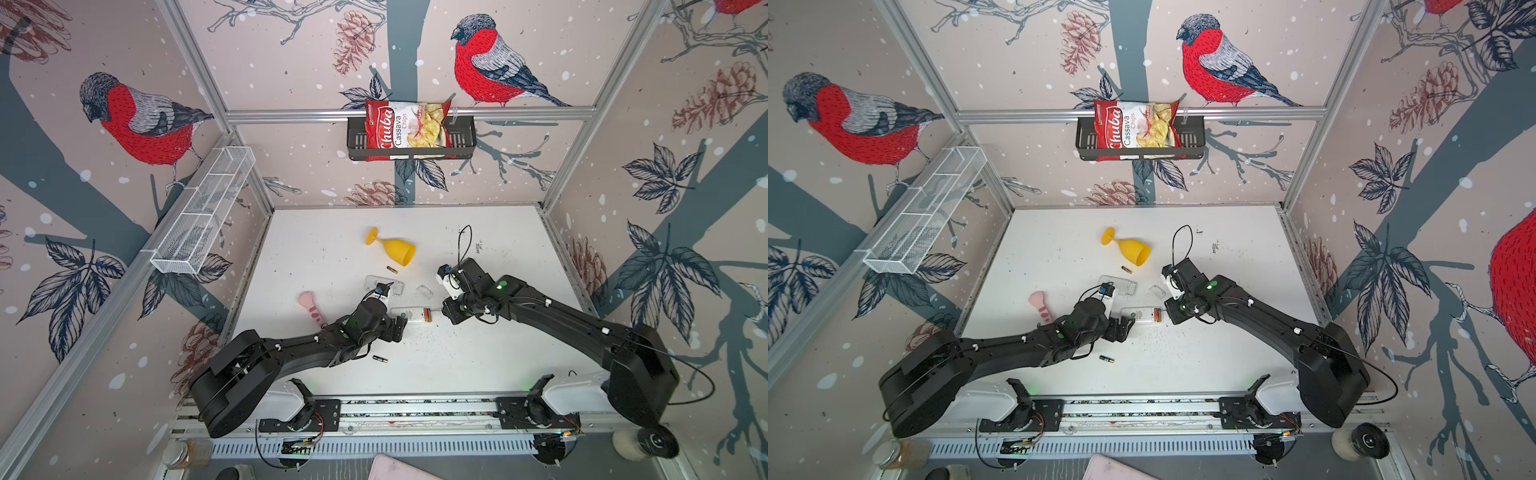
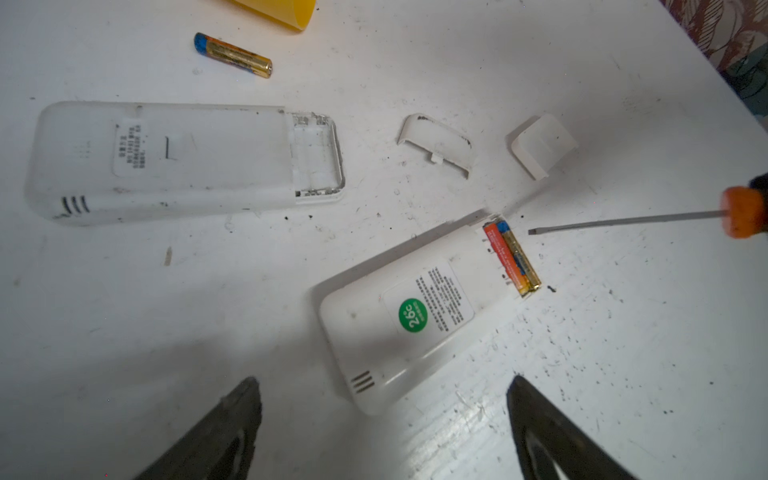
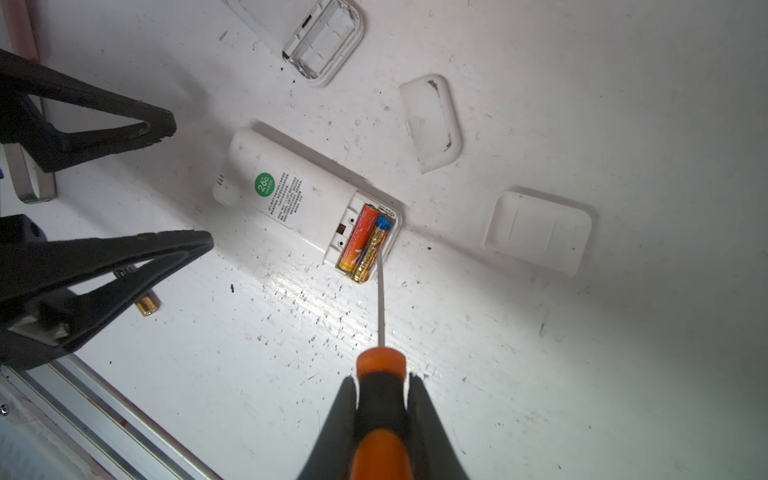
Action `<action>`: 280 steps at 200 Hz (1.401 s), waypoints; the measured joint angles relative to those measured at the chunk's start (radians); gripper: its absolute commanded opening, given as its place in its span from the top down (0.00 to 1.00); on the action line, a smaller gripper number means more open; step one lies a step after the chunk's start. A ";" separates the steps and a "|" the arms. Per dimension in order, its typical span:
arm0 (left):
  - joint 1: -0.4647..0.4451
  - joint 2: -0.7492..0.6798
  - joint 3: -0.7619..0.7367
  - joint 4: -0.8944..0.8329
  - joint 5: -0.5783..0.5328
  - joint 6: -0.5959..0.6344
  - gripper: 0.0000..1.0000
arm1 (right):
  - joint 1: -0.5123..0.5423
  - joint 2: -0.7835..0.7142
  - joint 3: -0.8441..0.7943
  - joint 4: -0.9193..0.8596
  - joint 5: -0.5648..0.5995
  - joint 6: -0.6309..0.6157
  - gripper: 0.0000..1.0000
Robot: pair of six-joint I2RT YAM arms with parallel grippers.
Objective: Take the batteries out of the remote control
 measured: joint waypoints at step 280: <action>-0.043 0.160 0.065 -0.023 -0.140 0.032 0.07 | 0.031 0.048 -0.006 0.004 0.016 0.022 1.00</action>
